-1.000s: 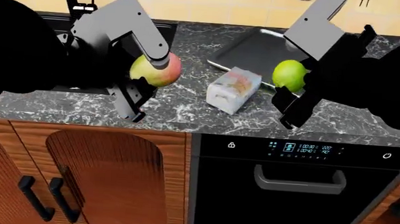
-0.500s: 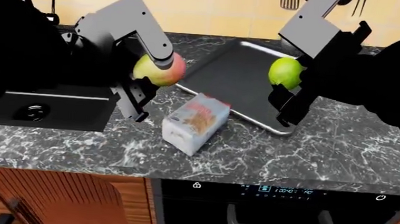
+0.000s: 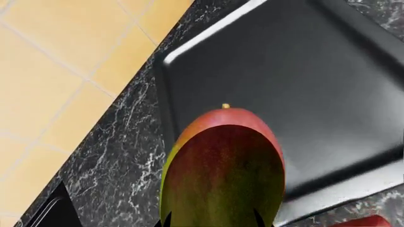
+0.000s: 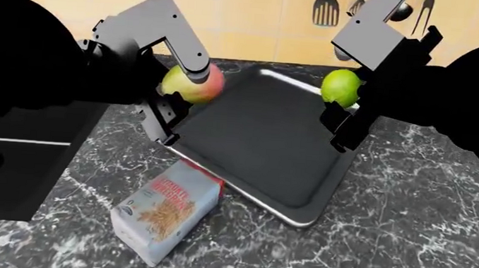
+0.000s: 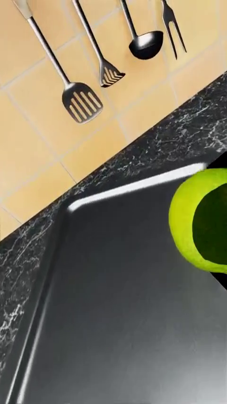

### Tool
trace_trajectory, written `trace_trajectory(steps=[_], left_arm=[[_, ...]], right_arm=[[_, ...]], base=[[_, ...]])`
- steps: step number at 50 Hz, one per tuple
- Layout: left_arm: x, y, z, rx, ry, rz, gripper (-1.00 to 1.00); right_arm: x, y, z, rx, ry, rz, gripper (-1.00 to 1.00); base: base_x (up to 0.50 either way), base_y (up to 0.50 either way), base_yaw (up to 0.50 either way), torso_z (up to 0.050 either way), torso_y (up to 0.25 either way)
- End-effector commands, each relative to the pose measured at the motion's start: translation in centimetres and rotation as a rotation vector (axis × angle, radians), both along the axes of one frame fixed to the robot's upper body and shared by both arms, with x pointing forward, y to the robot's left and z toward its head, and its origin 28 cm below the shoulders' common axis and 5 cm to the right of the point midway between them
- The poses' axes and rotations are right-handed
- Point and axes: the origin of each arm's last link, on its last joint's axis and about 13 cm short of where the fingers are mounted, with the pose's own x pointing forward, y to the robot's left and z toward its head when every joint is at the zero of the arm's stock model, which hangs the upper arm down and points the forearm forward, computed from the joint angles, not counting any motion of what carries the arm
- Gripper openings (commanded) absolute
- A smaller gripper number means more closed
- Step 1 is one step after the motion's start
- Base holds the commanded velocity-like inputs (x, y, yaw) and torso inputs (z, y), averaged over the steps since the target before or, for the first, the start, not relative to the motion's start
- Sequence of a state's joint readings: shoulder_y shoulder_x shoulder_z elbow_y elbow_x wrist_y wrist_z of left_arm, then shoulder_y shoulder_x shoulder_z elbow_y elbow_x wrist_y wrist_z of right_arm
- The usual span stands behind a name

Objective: Pick up the fruits and vegetables and place them in the sink. Turn on the sink faucet to wash them. Then turn the sink off and put them in the tray.

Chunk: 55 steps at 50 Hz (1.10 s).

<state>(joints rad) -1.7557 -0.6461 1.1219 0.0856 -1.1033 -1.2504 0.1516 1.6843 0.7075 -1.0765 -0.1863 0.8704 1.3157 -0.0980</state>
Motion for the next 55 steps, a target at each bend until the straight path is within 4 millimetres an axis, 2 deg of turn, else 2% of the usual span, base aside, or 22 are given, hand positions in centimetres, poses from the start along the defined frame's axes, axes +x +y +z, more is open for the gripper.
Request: trace_trajectory(steps=[1, 18, 35, 38, 40, 42, 55], left_arm=[[0.0, 0.1, 0.6, -0.005, -0.042, 0.014, -1.0], [0.6, -0.9, 0.5, 0.012, -0.031, -0.014, -1.0], [6.0, -4.7, -1.3, 0.08, 0.1, -0.077, -1.0], [7.0, -5.1, -2.0, 0.089, 0.14, -0.071, -1.0], [8.7, -5.9, -4.3, 0.11, 0.214, -0.075, -1.0], [9.4, -6.4, -5.1, 0.119, 0.242, -0.076, -1.0], [10.5, -7.3, -6.5, 0.16, 0.288, -0.081, -1.0]], right_arm=[[0.0, 0.0, 0.1, -0.001, -0.004, 0.0, -1.0], [0.5, 0.6, 0.0, -0.039, 0.03, 0.035, -1.0], [0.5, 0.6, 0.0, -0.035, 0.023, 0.034, -1.0], [0.5, 0.5, -0.1, -0.034, 0.017, 0.031, -1.0], [0.4, 0.2, -0.4, -0.03, 0.01, 0.02, -1.0], [0.3, 0.1, -0.5, -0.027, 0.007, 0.016, -1.0], [0.3, -0.1, -0.6, -0.019, 0.001, 0.006, -1.0]], base=[[0.43, -0.25, 0.0, 0.0, 0.0], [0.2, -0.01, 0.0, 0.0, 0.002], [0.0, 0.0, 0.0, 0.001, 0.001], [0.0, 0.0, 0.0, 0.0, 0.003], [0.0, 0.0, 0.0, 0.0, 0.0], [0.0, 0.0, 0.0, 0.0, 0.0], [0.0, 0.0, 0.0, 0.0, 0.001]])
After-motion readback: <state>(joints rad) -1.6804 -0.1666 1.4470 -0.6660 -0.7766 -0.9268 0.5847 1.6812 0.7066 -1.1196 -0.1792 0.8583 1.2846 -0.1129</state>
